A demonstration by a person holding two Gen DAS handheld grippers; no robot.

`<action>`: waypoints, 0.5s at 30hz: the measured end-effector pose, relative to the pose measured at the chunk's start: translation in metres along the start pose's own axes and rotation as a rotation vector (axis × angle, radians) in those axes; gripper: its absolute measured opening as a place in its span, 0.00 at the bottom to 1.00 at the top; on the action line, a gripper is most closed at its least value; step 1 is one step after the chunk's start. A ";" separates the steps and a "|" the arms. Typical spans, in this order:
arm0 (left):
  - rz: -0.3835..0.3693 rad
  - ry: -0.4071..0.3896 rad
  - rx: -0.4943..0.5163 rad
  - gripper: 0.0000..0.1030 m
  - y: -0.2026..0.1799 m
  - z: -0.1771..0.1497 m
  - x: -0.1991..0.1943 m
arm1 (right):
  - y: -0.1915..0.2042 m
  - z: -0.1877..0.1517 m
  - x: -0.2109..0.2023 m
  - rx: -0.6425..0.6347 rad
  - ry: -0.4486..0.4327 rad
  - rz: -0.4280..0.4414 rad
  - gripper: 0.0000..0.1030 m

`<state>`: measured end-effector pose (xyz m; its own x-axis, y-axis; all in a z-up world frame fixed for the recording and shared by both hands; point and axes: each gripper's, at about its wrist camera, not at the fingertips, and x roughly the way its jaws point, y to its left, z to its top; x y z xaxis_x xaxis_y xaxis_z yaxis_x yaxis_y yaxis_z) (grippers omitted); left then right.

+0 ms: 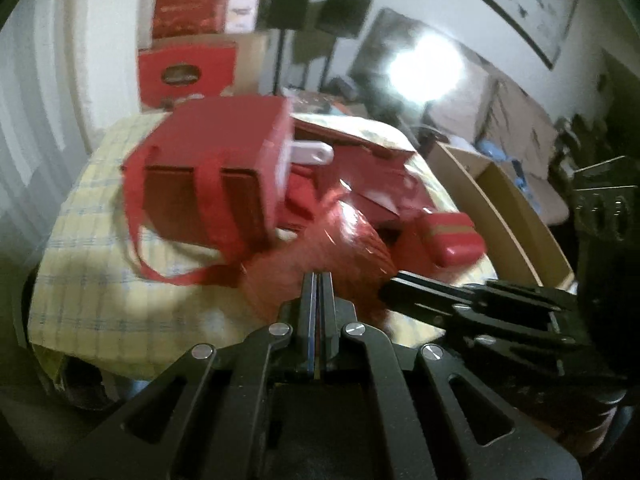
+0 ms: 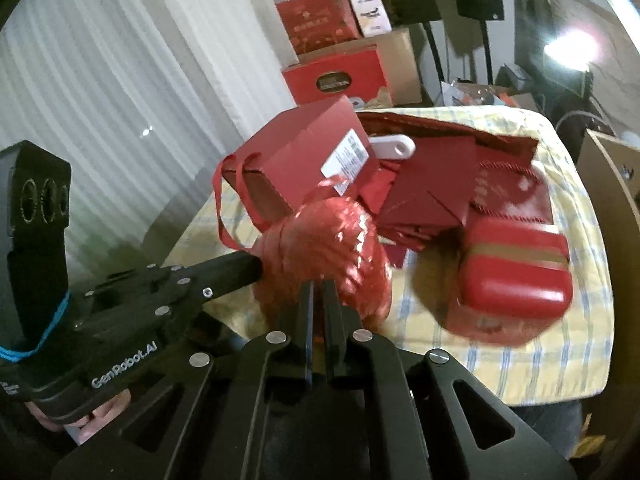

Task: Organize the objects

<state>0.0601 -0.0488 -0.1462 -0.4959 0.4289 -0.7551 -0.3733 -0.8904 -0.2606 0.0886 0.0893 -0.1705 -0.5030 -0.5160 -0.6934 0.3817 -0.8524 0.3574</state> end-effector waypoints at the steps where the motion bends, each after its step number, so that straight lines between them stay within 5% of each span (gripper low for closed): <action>1: -0.022 0.022 -0.003 0.00 -0.004 -0.001 0.002 | -0.002 -0.004 -0.001 0.010 0.003 0.003 0.04; 9: -0.069 0.200 -0.007 0.00 -0.024 -0.030 0.028 | -0.021 -0.029 0.004 0.070 0.065 0.005 0.05; 15: -0.048 0.128 -0.041 0.00 -0.011 -0.033 0.004 | -0.028 -0.040 -0.003 0.092 0.070 0.043 0.05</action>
<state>0.0883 -0.0421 -0.1658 -0.3727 0.4508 -0.8111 -0.3603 -0.8758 -0.3212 0.1105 0.1178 -0.2036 -0.4313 -0.5479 -0.7168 0.3272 -0.8354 0.4416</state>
